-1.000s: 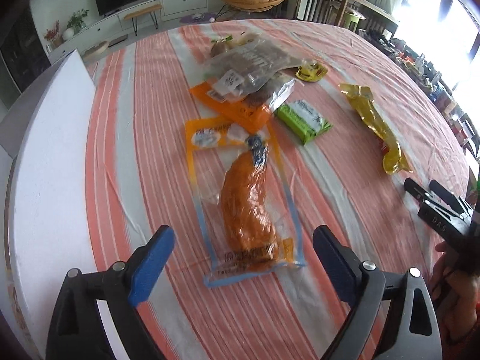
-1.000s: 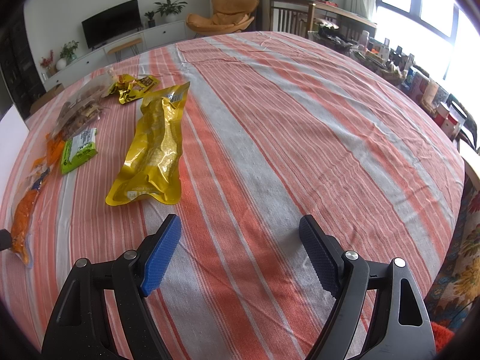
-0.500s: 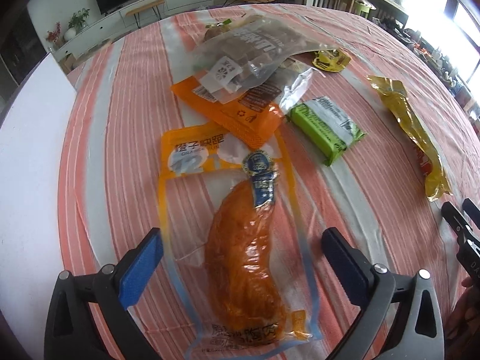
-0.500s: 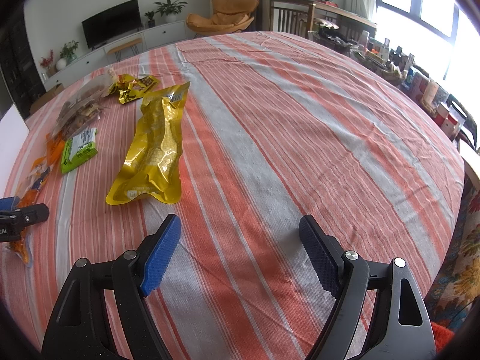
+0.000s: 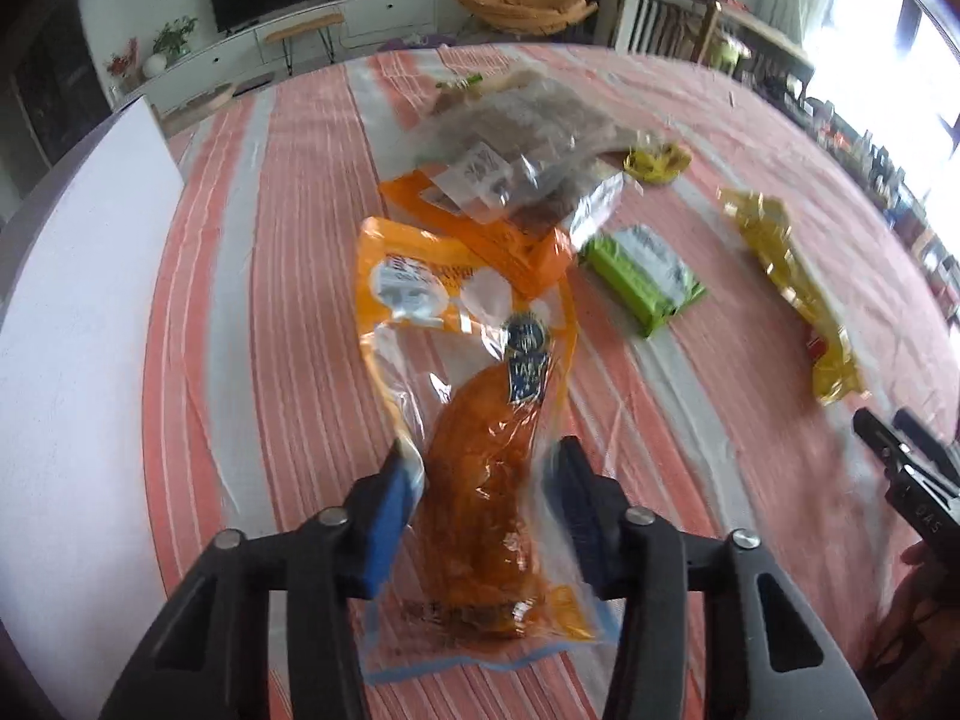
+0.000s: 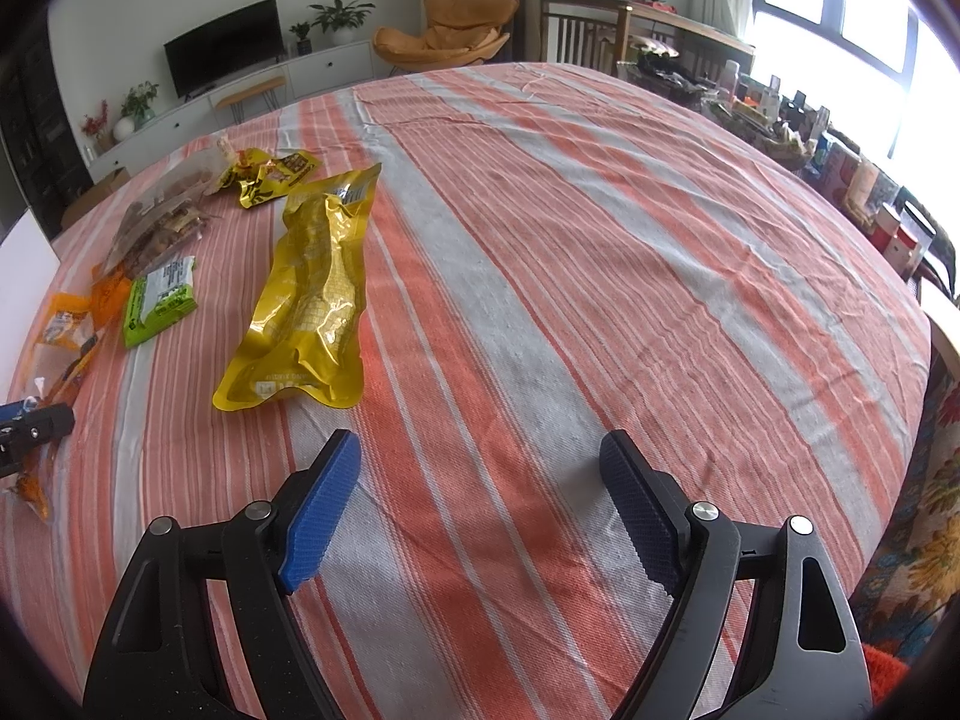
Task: Organize snacks
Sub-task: 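Grasp the long yellow foil packet with the right tool while the left tool lifts the sausage bag, then carry both packets into the white box and open both tools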
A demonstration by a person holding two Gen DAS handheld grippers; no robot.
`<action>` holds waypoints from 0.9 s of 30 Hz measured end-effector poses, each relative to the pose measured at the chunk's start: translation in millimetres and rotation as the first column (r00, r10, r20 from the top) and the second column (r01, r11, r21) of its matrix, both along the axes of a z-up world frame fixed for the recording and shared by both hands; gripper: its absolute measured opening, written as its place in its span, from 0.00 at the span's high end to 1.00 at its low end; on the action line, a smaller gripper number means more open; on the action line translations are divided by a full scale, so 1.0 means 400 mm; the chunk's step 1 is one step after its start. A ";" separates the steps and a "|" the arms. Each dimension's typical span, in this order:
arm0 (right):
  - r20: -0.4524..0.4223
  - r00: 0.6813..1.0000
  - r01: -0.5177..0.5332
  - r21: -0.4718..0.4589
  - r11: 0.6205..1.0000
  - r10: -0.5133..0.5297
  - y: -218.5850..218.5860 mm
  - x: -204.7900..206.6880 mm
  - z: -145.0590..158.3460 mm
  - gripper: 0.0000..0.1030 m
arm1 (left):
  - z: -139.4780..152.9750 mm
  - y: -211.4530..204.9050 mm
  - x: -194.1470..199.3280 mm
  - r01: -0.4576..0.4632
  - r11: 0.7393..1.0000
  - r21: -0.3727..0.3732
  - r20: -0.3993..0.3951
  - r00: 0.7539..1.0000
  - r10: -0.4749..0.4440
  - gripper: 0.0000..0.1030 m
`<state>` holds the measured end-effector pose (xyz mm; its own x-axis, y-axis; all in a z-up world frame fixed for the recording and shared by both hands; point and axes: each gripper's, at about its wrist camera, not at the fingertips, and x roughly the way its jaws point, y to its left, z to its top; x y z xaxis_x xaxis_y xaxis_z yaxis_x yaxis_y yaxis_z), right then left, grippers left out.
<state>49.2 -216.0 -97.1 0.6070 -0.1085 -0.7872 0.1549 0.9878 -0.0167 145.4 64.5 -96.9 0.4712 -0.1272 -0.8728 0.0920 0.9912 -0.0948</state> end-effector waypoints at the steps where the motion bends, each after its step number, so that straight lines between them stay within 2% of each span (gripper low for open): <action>1: 0.015 1.000 -0.002 0.051 0.999 0.001 -0.014 -0.006 0.007 0.18 | 0.006 0.012 -0.008 -0.012 1.000 -0.024 -0.013 1.000 0.012 0.65; 2: 0.042 0.999 -0.010 0.134 0.991 0.005 -0.034 -0.014 0.017 0.18 | 0.006 0.019 -0.016 -0.024 0.999 -0.047 -0.022 1.000 0.023 0.65; 4: 0.107 0.994 -0.031 0.310 0.950 -0.002 -0.078 -0.024 0.042 0.19 | -0.006 0.039 -0.035 -0.042 0.996 -0.080 -0.030 0.999 0.039 0.64; 6: 0.095 0.995 -0.027 0.284 0.958 0.000 -0.072 0.002 0.069 0.18 | -0.008 0.050 -0.056 -0.056 0.994 -0.094 -0.007 0.998 0.056 0.64; 9: 0.032 0.989 -0.145 0.181 0.973 0.142 0.012 0.090 0.103 0.18 | -0.005 0.040 -0.072 -0.039 0.997 -0.068 0.006 0.999 0.040 0.64; 11: -0.065 0.969 -0.231 0.105 0.967 0.239 0.089 0.167 0.093 0.19 | -0.004 0.029 -0.082 -0.019 0.999 -0.048 0.013 1.000 0.019 0.64; 15: -0.175 0.950 -0.258 0.018 0.966 0.257 0.156 0.258 0.041 0.21 | -0.001 0.045 -0.103 -0.019 0.997 -0.081 0.008 1.000 0.019 0.64; 17: -0.214 0.949 -0.228 0.041 0.973 0.231 0.156 0.273 0.018 0.27 | -0.001 0.060 -0.114 -0.025 0.993 -0.119 0.007 1.000 0.026 0.65; 18: -0.198 0.956 -0.215 0.023 0.976 0.215 0.149 0.266 0.021 0.54 | -0.001 0.068 -0.119 -0.031 0.988 -0.149 0.006 0.999 0.032 0.65; 19: -0.194 0.960 -0.202 0.015 0.979 0.201 0.145 0.262 0.029 0.53 | 0.001 0.074 -0.123 -0.036 0.983 -0.180 0.001 0.999 0.037 0.65; 22: -0.214 0.961 -0.155 0.103 0.983 0.174 0.113 0.237 0.047 0.58 | 0.015 0.084 -0.136 -0.034 0.963 -0.267 0.000 0.999 0.035 0.65; 27: -0.152 0.980 -0.083 0.273 0.958 0.128 0.051 0.130 0.079 0.58 | 0.071 0.070 -0.160 0.008 0.944 -0.331 0.024 1.000 0.000 0.65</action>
